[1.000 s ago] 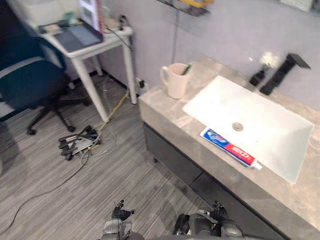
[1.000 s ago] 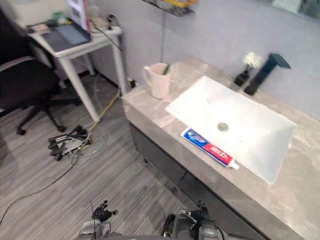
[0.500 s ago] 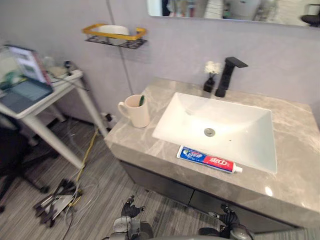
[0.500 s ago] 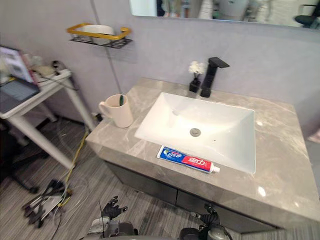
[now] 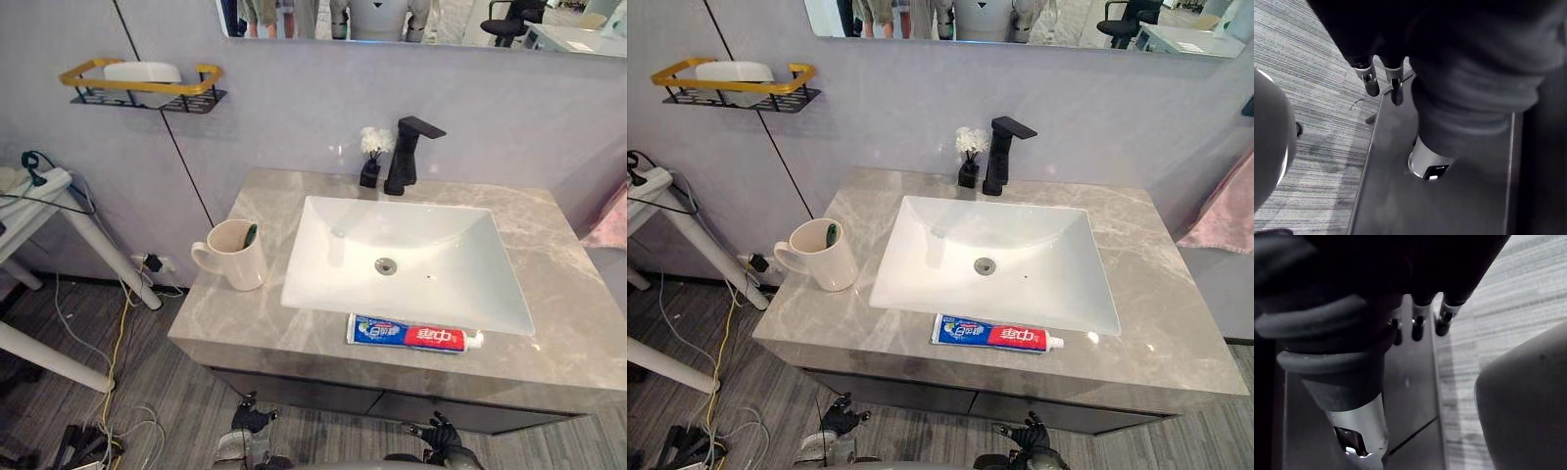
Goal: Organize washtable
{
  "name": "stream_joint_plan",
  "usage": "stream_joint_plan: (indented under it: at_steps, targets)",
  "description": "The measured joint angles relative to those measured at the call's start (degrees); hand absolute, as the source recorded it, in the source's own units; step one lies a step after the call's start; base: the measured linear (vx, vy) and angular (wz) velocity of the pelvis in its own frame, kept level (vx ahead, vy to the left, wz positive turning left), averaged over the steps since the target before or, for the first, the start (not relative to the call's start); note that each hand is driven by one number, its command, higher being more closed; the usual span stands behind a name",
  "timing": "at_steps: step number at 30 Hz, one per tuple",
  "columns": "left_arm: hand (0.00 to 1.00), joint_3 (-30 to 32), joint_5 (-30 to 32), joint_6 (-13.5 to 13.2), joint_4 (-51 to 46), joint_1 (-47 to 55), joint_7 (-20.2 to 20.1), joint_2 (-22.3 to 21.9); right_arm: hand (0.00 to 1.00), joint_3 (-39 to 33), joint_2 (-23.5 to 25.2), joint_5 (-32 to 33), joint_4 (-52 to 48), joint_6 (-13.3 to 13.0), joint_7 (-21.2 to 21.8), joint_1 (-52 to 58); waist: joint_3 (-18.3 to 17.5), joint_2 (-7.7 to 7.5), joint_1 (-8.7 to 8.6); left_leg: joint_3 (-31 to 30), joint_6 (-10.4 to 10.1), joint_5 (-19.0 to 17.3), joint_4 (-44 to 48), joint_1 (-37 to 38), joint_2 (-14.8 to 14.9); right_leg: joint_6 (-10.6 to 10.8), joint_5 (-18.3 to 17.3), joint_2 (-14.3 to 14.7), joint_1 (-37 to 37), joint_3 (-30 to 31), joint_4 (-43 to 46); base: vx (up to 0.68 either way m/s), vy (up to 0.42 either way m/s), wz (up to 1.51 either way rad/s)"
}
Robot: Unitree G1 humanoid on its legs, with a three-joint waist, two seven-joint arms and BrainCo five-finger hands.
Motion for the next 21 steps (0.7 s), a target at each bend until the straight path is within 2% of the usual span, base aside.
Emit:
stream_joint_plan:
  at_steps: [4,9,11,21]
  targets:
    - [0.00,0.96,-1.35,-0.02,0.12,0.16,0.06,-0.22,0.00,-2.11,-0.07,1.28,1.26,-0.04,-0.02,-0.23,-0.20,0.19,0.12,-0.76,0.11,1.80,-2.88,1.22,-0.34,-0.04,2.03,-0.27,1.99,-1.46,-3.41,-0.03,0.007,0.10]
    - [0.00,2.25,-2.20,0.02,0.09,1.09,0.11,0.42,0.00,-2.65,0.16,2.15,1.39,-0.05,0.00,0.04,-0.17,-0.63,0.15,-0.85,-0.21,3.90,-5.53,2.25,-0.36,0.15,3.82,-0.18,3.23,-1.66,-6.34,-0.07,-0.015,0.00]
    - [0.00,3.95,-4.29,0.10,-0.05,3.62,0.97,1.25,0.00,-6.37,-1.15,3.70,2.67,-0.06,0.00,1.23,-0.15,-0.66,0.38,-1.26,-0.34,5.38,-9.17,3.81,-0.83,0.39,5.46,-0.25,4.89,-2.40,-9.68,-0.05,-0.015,-0.01]
    - [0.00,3.78,-4.38,0.08,-0.17,3.68,0.92,1.26,0.00,-6.85,-1.13,6.04,3.13,-0.13,-0.18,1.29,-0.06,-0.68,0.38,-0.33,-0.38,5.39,-9.60,3.38,0.06,0.40,5.46,-0.14,4.79,-2.83,-9.77,0.00,0.000,0.00]
